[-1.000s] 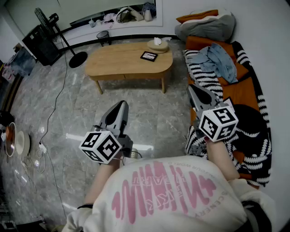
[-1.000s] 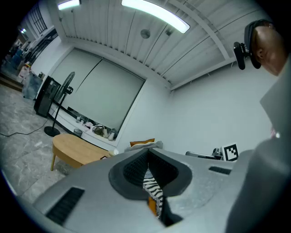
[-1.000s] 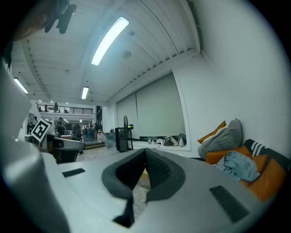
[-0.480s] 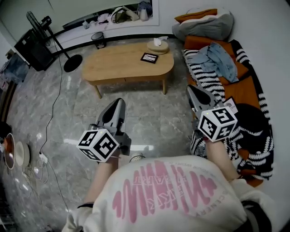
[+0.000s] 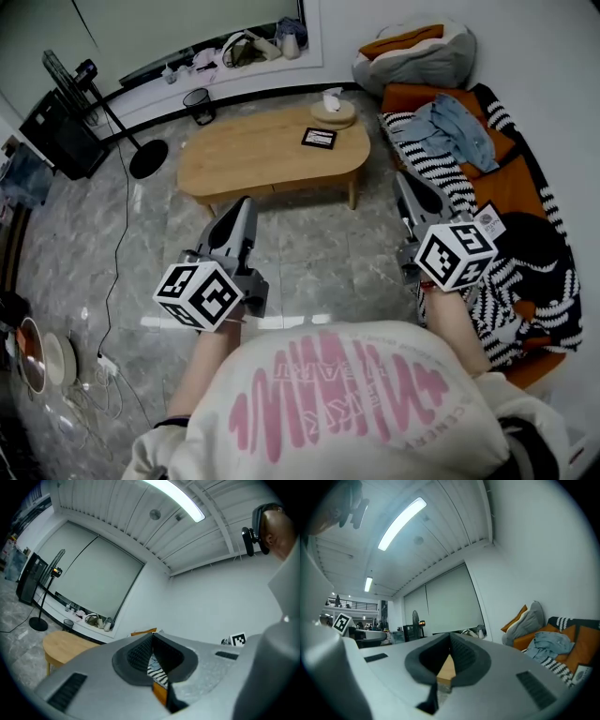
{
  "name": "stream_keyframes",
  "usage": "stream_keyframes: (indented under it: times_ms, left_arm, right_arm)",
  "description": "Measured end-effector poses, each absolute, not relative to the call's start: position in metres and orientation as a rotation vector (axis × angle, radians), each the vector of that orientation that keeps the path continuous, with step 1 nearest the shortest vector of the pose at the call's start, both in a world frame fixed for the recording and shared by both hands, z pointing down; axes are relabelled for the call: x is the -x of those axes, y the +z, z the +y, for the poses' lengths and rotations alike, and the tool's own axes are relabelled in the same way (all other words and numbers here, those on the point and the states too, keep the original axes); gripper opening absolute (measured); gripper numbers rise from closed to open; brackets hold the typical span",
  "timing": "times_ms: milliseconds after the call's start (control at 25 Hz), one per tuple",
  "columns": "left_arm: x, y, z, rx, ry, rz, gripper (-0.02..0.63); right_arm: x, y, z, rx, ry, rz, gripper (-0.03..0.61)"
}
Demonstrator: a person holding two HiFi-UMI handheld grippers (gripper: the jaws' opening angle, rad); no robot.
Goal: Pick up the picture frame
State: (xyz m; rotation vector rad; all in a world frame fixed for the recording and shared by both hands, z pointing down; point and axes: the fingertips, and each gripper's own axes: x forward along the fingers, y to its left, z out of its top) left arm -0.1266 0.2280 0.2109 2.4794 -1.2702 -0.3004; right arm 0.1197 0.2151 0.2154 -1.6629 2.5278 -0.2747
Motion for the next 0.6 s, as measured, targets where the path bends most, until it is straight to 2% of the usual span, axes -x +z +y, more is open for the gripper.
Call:
stream_keyframes:
  times_ms: [280, 600]
  left_arm:
    - [0.149, 0.252, 0.213, -2.429, -0.264, -1.176, 0.005]
    - [0.148, 0.282, 0.18, -2.372, -0.253, -1.118, 0.005]
  right_arm:
    - [-0.086, 0.267, 0.214, 1.769, -0.401, 2.583, 0.005]
    - [-0.09, 0.291, 0.183, 1.833, -0.494, 2.572, 0.005]
